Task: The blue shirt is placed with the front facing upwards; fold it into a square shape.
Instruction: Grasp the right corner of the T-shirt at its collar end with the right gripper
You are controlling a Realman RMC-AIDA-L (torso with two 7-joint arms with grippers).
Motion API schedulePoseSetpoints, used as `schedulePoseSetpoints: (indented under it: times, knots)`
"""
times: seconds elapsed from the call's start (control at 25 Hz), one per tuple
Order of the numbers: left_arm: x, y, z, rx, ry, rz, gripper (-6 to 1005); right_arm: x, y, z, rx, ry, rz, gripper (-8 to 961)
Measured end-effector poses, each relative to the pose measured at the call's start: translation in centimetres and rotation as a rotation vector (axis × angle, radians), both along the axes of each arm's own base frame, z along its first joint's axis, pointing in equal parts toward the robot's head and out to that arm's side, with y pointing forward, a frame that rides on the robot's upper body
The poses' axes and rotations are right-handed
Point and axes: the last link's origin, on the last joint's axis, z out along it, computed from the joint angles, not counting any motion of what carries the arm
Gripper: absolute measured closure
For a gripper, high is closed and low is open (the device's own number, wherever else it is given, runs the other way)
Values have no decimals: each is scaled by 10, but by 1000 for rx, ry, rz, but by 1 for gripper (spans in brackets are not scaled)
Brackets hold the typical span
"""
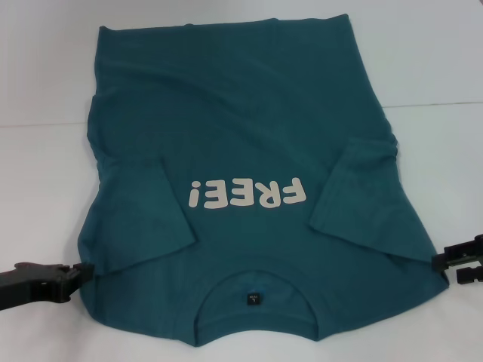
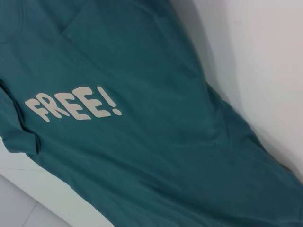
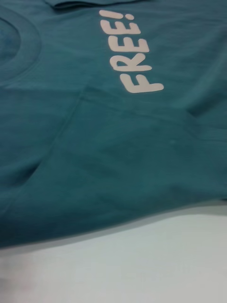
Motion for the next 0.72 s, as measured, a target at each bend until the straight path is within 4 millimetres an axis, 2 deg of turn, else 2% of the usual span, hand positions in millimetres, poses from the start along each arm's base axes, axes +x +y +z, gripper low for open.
schedulePoseSetpoints:
  times: [0.72]
  knots:
    - [0, 0, -1, -1, 0, 1, 996, -2, 3, -10, 1, -3, -1, 279]
